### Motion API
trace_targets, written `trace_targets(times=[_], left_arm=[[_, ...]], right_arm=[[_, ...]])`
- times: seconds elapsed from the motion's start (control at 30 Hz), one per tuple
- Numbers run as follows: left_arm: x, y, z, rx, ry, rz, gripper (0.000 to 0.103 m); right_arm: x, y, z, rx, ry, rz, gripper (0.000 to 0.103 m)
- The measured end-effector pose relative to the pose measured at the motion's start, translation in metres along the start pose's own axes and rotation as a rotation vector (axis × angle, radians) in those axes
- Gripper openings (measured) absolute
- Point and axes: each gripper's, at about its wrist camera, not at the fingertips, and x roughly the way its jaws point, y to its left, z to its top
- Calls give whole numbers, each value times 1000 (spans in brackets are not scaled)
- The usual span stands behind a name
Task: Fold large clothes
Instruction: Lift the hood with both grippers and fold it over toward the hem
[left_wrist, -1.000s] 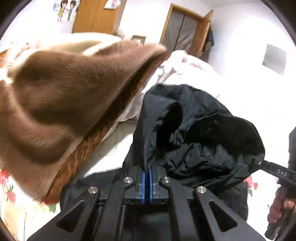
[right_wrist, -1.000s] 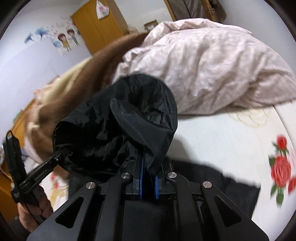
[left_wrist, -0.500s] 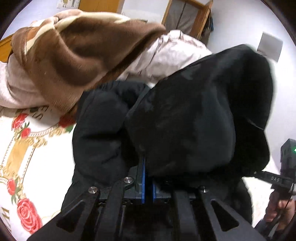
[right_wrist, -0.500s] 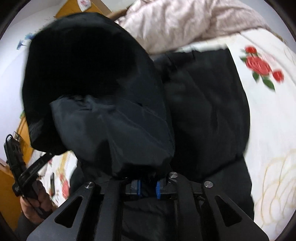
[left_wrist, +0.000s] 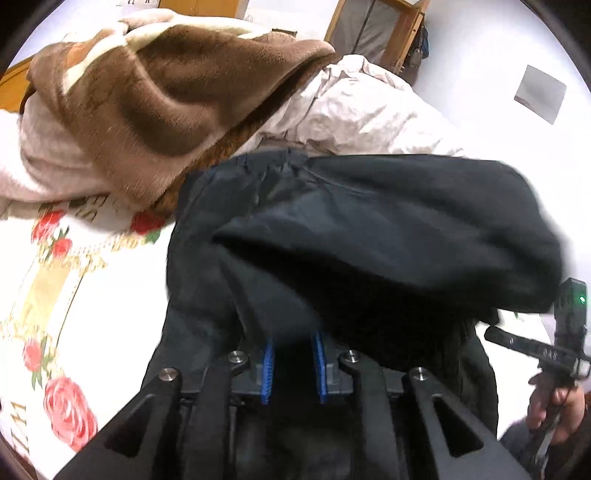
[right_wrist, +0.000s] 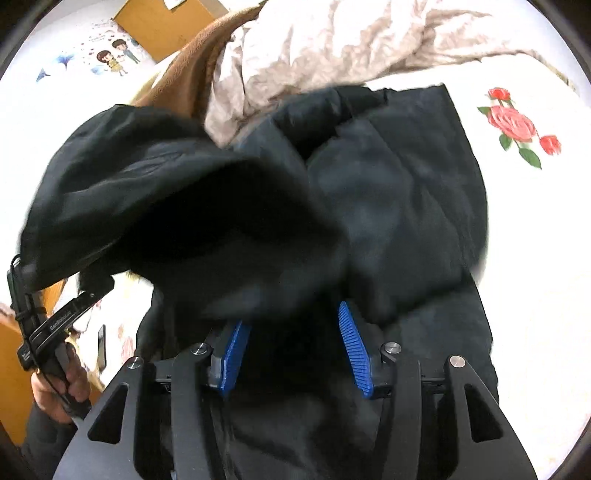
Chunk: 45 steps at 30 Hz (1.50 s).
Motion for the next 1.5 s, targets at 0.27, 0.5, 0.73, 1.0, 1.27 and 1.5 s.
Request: trace_targets(times=[0.27, 0.5, 0.73, 1.0, 1.27, 1.5], left_arm=[[-53, 13, -23, -94, -30, -35, 30], [-8, 0, 25, -129, -34, -78, 36], [28, -2, 52, -105, -32, -55, 36], [54, 22, 56, -165, -15, -25, 36], [68, 13, 72, -182, -24, -66, 36], [81, -6, 82, -154, -5, -97, 36]], right_arm=[[-15, -20, -36, 180, 6, 66, 50], [45, 11, -14, 110, 134, 108, 50], [138, 50, 38, 64, 114, 124, 50], [139, 35, 56, 137, 15, 131, 50], [106, 19, 8, 148, 65, 186, 50], [155, 46, 72, 100, 17, 190, 45]])
